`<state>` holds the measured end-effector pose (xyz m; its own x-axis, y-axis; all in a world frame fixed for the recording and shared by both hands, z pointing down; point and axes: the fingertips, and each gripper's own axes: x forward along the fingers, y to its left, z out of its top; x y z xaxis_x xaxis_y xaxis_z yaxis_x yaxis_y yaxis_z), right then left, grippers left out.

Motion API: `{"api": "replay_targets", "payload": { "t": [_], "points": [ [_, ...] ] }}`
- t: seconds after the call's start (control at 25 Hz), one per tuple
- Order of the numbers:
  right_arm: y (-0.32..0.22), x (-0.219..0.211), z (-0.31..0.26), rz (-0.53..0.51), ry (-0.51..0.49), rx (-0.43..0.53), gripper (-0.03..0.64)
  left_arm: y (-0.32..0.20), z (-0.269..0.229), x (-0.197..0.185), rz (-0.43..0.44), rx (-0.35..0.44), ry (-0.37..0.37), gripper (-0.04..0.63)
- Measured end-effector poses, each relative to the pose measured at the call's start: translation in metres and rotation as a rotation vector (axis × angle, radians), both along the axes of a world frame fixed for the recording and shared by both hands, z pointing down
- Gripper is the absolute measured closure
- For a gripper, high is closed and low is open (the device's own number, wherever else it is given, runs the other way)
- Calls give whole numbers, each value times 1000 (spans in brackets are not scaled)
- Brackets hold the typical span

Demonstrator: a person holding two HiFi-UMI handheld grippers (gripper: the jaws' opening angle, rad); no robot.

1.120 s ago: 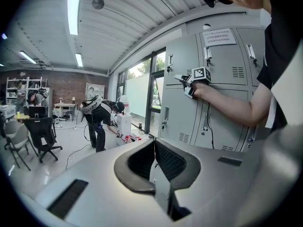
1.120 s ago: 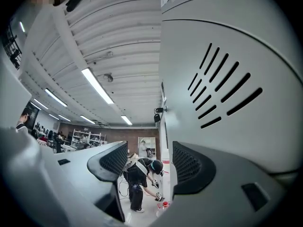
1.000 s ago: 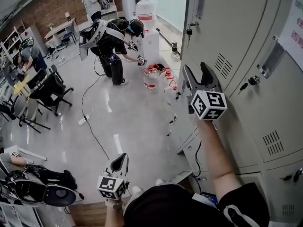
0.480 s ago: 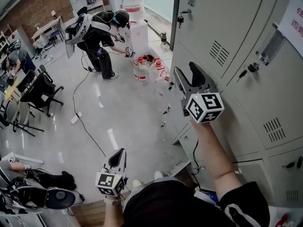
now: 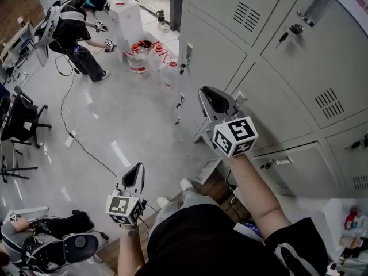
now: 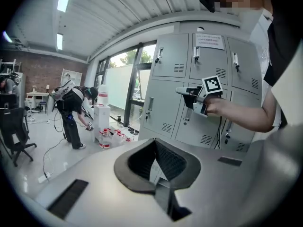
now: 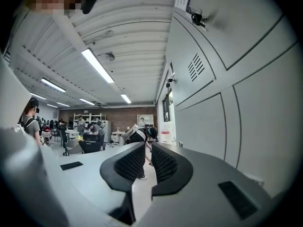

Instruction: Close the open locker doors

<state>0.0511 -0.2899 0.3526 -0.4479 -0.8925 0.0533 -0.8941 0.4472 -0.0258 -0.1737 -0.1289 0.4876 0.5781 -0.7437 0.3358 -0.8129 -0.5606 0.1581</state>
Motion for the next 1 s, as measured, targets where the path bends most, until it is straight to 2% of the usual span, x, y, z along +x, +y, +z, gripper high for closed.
{"api": "replay_targets", "payload": {
  "t": [0.32,0.72,0.84,1.0],
  "points": [
    [74,31,84,121,10,-169,569,6,38,14,150,-45,-17,575],
    [167,78,225,249,16,-445,569,29,117,63,325,-133,-33,575],
    [196,86,278,259,16,-540,569,44,145,76,357,-176,-43,575],
    [224,91,352,268,21,-659,569,50,185,77,352,-233,-47,575]
  ]
}}
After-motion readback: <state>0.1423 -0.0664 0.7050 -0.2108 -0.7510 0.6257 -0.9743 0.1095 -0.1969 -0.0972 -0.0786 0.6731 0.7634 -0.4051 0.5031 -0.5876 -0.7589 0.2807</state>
